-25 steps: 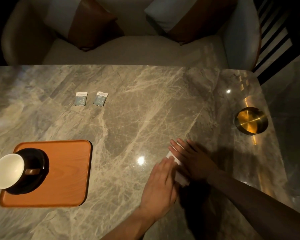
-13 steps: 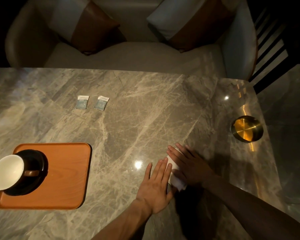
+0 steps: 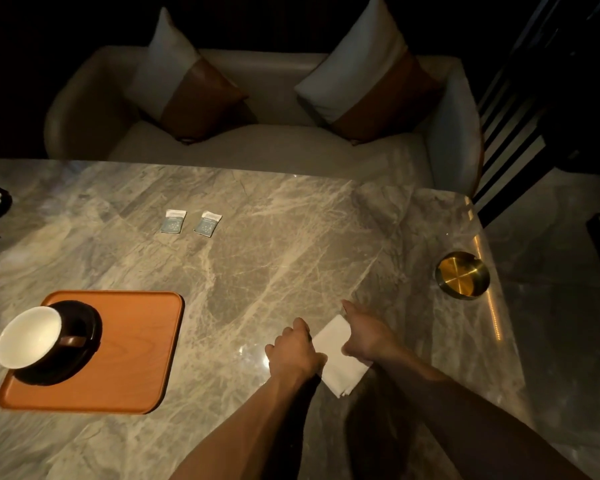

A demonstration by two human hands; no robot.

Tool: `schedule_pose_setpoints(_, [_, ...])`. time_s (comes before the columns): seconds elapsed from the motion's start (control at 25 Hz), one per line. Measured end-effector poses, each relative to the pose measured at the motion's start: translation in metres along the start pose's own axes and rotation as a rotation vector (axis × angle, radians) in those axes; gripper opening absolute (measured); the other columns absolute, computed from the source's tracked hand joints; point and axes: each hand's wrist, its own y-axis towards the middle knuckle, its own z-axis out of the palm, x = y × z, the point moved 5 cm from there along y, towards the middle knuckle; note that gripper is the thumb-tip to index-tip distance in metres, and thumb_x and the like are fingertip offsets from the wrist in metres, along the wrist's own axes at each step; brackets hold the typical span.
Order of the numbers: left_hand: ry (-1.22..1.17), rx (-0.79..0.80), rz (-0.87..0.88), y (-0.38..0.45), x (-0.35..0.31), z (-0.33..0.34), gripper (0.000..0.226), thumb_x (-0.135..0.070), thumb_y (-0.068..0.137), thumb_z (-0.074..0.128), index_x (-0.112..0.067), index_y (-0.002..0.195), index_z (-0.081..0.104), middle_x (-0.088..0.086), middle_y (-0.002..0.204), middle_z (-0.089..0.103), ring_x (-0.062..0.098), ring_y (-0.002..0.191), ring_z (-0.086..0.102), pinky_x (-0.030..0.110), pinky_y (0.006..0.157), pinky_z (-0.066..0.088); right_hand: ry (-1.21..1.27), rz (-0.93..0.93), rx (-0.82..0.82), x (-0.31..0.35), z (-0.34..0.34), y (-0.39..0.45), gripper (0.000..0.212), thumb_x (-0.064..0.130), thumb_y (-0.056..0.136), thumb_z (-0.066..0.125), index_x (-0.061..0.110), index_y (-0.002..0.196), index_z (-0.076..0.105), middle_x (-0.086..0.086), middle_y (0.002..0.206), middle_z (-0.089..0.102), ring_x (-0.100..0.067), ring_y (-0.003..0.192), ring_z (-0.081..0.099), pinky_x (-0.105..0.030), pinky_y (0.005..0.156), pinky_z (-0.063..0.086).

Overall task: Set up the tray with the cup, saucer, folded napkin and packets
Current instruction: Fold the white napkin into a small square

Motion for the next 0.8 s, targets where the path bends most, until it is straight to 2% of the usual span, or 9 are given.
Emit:
schedule_pose_setpoints(0.08, [-0.031, 0.083, -0.05, 0.0, -0.001, 0.006, 0.037, -0.028, 0.073, 0.073, -0.02, 0.104, 0.055, 0.0, 0.1, 0.065, 0.02, 0.095, 0.059, 0.035, 0.082, 0.041, 0.071, 0.058, -0.041, -0.008, 0.002, -0.005, 0.098, 0.015, 0.07, 0.08, 0.032, 0.15, 0.026, 0.0, 0.146, 0.049, -0.025, 0.127, 0.052, -0.036, 0.098, 0.048])
schedule_pose_setpoints(0.2, [-0.133, 0.153, -0.031, -0.003, -0.002, 0.008, 0.026, -0.02, 0.07, 0.076, -0.018, 0.094, 0.066, 0.003, 0.099, 0.068, 0.02, 0.092, 0.064, 0.033, 0.075, 0.055, 0.233, 0.063, -0.107, -0.02, 0.004, -0.017, 0.058, 0.015, 0.066, 0.079, 0.03, 0.117, 0.056, 0.001, 0.121, 0.061, -0.021, 0.108, 0.06, -0.035, 0.089, 0.052])
schedule_pose_setpoints(0.28, [-0.235, 0.144, 0.038, -0.01, -0.002, 0.005, 0.021, -0.02, 0.072, 0.076, -0.019, 0.089, 0.063, 0.002, 0.098, 0.067, 0.017, 0.088, 0.062, 0.029, 0.069, 0.051, 0.48, 0.079, -0.097, -0.029, 0.006, -0.03, 0.044, 0.007, 0.067, 0.079, 0.025, 0.1, 0.056, -0.001, 0.102, 0.065, -0.019, 0.093, 0.063, -0.035, 0.081, 0.055])
schedule_pose_setpoints(0.4, [-0.441, 0.151, 0.103, -0.029, 0.002, -0.004, 0.02, -0.015, 0.073, 0.076, -0.021, 0.083, 0.06, -0.001, 0.086, 0.065, 0.013, 0.078, 0.059, 0.025, 0.063, 0.047, 0.796, 0.046, -0.017, -0.034, 0.006, -0.056, 0.043, -0.008, 0.069, 0.076, 0.016, 0.098, 0.054, -0.008, 0.084, 0.067, -0.019, 0.075, 0.064, -0.044, 0.074, 0.057])
schedule_pose_setpoints(0.44, [-0.516, 0.152, 0.105, -0.037, 0.004, -0.008, 0.02, -0.014, 0.073, 0.076, -0.021, 0.083, 0.061, -0.001, 0.085, 0.065, 0.012, 0.076, 0.059, 0.023, 0.061, 0.048, 0.867, 0.02, 0.012, -0.032, 0.006, -0.066, 0.045, -0.011, 0.071, 0.075, 0.014, 0.102, 0.055, -0.011, 0.085, 0.069, -0.021, 0.075, 0.067, -0.045, 0.073, 0.058])
schedule_pose_setpoints(0.52, [-0.638, 0.161, 0.11, -0.055, 0.009, -0.016, 0.018, -0.011, 0.075, 0.075, -0.018, 0.088, 0.064, 0.0, 0.086, 0.067, 0.012, 0.077, 0.062, 0.02, 0.06, 0.051, 0.993, -0.027, 0.055, -0.028, 0.008, -0.086, 0.045, -0.013, 0.074, 0.072, 0.011, 0.11, 0.06, -0.013, 0.094, 0.074, -0.022, 0.081, 0.072, -0.038, 0.067, 0.061])
schedule_pose_setpoints(0.6, [-0.729, 0.163, 0.126, -0.072, 0.014, -0.025, 0.019, -0.01, 0.077, 0.074, -0.013, 0.094, 0.066, 0.001, 0.087, 0.068, 0.012, 0.077, 0.064, 0.02, 0.062, 0.053, 1.072, -0.063, 0.066, -0.021, 0.006, -0.103, 0.04, -0.01, 0.078, 0.072, 0.01, 0.111, 0.062, -0.013, 0.1, 0.074, -0.023, 0.088, 0.073, -0.037, 0.069, 0.061])
schedule_pose_setpoints(0.8, [-0.964, 0.186, 0.197, -0.106, 0.025, -0.052, 0.018, -0.005, 0.084, 0.07, -0.007, 0.101, 0.065, 0.011, 0.095, 0.064, 0.022, 0.087, 0.063, 0.037, 0.082, 0.053, 1.103, -0.187, 0.053, 0.007, -0.011, -0.137, 0.027, 0.005, 0.084, 0.073, 0.016, 0.108, 0.064, -0.009, 0.1, 0.075, -0.026, 0.094, 0.072, -0.045, 0.08, 0.059])
